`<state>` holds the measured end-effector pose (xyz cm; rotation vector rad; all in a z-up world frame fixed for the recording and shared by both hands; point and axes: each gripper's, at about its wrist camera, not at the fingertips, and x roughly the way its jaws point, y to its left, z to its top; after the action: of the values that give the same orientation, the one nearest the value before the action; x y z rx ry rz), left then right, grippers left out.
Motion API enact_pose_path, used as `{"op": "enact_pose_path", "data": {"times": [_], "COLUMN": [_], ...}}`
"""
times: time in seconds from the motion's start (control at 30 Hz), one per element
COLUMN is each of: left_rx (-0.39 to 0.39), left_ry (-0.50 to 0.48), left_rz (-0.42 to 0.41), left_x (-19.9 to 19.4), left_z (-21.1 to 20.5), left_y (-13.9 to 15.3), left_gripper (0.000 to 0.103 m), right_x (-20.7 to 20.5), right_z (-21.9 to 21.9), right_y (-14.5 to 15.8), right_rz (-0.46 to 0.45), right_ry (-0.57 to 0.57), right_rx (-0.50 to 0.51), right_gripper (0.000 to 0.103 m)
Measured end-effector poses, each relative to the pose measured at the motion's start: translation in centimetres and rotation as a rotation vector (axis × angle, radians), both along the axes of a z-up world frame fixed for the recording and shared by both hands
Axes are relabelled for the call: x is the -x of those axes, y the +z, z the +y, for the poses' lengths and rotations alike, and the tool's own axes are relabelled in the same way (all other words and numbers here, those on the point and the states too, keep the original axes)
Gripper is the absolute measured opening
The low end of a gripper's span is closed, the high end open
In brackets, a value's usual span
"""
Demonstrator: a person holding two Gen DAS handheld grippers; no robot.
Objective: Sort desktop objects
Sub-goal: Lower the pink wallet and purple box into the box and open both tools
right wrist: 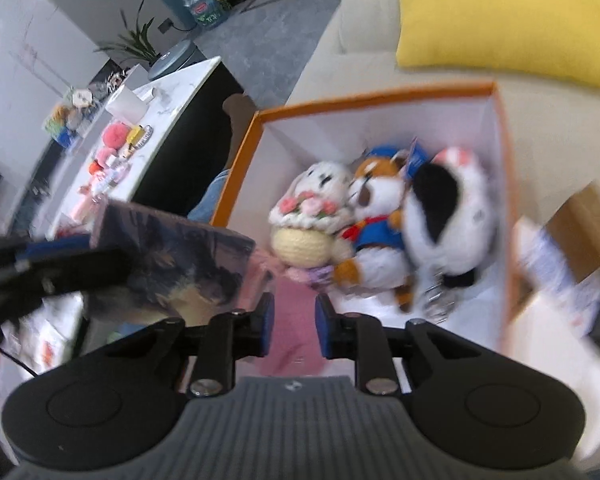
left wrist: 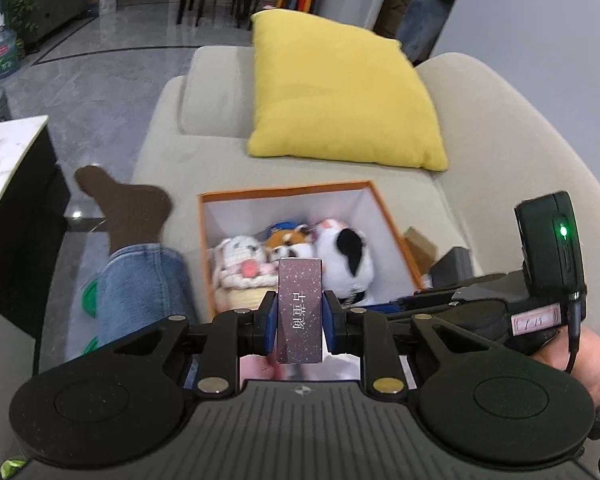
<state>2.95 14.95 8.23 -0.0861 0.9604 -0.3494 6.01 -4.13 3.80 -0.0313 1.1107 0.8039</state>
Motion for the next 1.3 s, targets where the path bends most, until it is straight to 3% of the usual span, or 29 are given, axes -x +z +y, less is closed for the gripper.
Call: {"op": "enact_pose_path", "data": {"times": [0.13,0.37,0.67,0.8,0.97,1.1,1.2,1.3], "left_rx": [-0.047,-0.163,-0.197,-0.185,-0.157,-0.147,-0.109,-0.137], "left_ry": [-0.04,-0.019,0.049,0.076,0.084,0.081,0.066,0.037], "left_rz": [0.057,0.171,0.256,0.292,0.309,0.273,0.249,0.195], "left_x": [-0.9,-3.6,-5.2,-5.6,-6.0,-5.6,-4.8,-2.9], "left_z": [-3.4,-6.3,-6.3,-6.1,-5.4,-4.5,-3.5,-3.0], "left_y": [-2.1,-8.0,-11.0,-11.5,-11.2,-9.5,-7.9,-6.3], "left_gripper": [0.026,0.025,0.025,0.026,0.027,0.032,0.034,0.035], "right_x": [0.9,2.8,1.9,1.9,2.1,2.5,2.8,3.1], "right_z": [-0.4,1.4,4.0,4.6,5.2,5.4,5.8,6.2], "right_y": [0.5,-3.0,-5.9,-6.6,-6.6,-6.2,-6.4,-6.9], "right_rz": [-0.149,-0.232,-0.267,-0.266,-0.278,-0.321,-0.34,-0.363], "right_ry": [0.129,0.475,0.663,0.711,0.74,0.783,0.799,0.816], "right_rx": [0.13,0.293,0.295,0.277,0.235,0.21,0.234,0.265], "right_gripper": [0.024,0.023,0.023,0.024,0.04,0.048,0.049,0.049]}}
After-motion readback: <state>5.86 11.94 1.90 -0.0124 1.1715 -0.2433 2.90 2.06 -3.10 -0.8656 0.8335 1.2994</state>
